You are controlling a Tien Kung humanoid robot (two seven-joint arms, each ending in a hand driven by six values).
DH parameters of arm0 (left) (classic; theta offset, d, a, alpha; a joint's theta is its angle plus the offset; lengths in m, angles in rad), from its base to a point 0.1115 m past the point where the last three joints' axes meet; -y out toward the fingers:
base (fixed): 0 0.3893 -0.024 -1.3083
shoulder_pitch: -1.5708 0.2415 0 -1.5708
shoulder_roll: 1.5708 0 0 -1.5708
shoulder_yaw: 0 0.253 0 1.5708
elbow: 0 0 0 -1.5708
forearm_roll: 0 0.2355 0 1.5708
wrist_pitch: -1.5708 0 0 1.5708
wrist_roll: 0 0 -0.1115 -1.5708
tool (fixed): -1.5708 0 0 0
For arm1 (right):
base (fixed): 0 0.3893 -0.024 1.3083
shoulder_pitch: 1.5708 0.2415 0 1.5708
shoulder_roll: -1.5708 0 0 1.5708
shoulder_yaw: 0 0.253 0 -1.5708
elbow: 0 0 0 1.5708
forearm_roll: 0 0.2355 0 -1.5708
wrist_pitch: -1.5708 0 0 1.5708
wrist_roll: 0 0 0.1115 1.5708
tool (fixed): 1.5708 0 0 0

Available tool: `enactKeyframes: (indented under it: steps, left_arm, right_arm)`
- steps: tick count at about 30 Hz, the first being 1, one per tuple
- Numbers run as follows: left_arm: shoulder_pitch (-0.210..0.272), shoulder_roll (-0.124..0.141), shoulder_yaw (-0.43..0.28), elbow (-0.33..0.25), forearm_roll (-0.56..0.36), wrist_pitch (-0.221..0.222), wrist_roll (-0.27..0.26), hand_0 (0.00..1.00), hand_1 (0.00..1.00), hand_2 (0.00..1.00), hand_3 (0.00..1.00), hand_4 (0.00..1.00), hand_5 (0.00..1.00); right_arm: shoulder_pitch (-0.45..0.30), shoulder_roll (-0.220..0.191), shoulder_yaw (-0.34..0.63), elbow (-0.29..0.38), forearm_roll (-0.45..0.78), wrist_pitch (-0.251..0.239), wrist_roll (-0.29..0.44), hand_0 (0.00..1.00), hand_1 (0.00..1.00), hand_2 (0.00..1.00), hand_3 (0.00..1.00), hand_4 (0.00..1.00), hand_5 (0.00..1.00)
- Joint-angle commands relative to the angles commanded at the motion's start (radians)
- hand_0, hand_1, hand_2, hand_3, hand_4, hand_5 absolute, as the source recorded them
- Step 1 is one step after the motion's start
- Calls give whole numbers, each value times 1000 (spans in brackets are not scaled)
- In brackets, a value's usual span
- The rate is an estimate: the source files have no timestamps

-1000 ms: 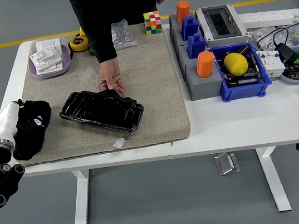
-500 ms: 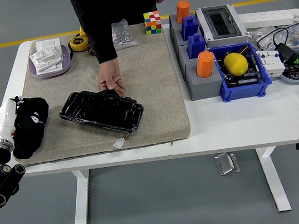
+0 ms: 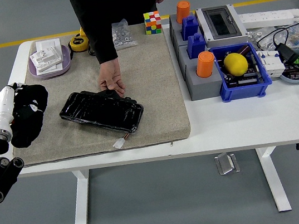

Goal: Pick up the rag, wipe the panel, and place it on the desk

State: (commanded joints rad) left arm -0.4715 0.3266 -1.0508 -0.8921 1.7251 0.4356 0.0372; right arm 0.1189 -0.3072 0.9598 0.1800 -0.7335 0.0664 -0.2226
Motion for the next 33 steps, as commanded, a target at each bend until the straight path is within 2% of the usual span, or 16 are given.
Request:
enactKeyframes:
  steps: [2, 4, 12, 17, 26, 33]
  left_arm:
    - [-3, -2, 10, -40, 13, -2, 6, 281, 371, 437, 221, 65, 2]
    - [-10, -7, 24, -53, 14, -2, 8, 281, 371, 437, 221, 65, 2]
    - [-33, -23, 99, -14, -15, 2, 1, 277, 366, 438, 225, 69, 2]
    - [-36, -24, 141, -13, -28, 4, 0, 277, 365, 440, 227, 66, 2]
    - [-38, -35, 211, -38, -37, 1, 6, 276, 369, 445, 237, 85, 2]
    - [-44, -39, 257, -87, -31, -1, 22, 276, 371, 449, 241, 100, 2]
  right_arm:
    - [0, 1, -1, 0, 1, 0, 1, 722, 630, 670, 586, 971, 558]
    - [-1, 1, -3, 0, 1, 1, 1, 722, 630, 670, 586, 971, 558]
    - [1, -3, -9, 0, 5, 1, 0, 723, 630, 670, 586, 972, 558]
    - [-1, -7, -1, 0, -1, 2, -5, 723, 630, 670, 586, 974, 560]
    - [-1, -5, -9, 0, 4, 3, -1, 723, 630, 670, 587, 978, 560]
    - [-1, -10, -2, 0, -3, 4, -7, 723, 630, 670, 587, 979, 559]
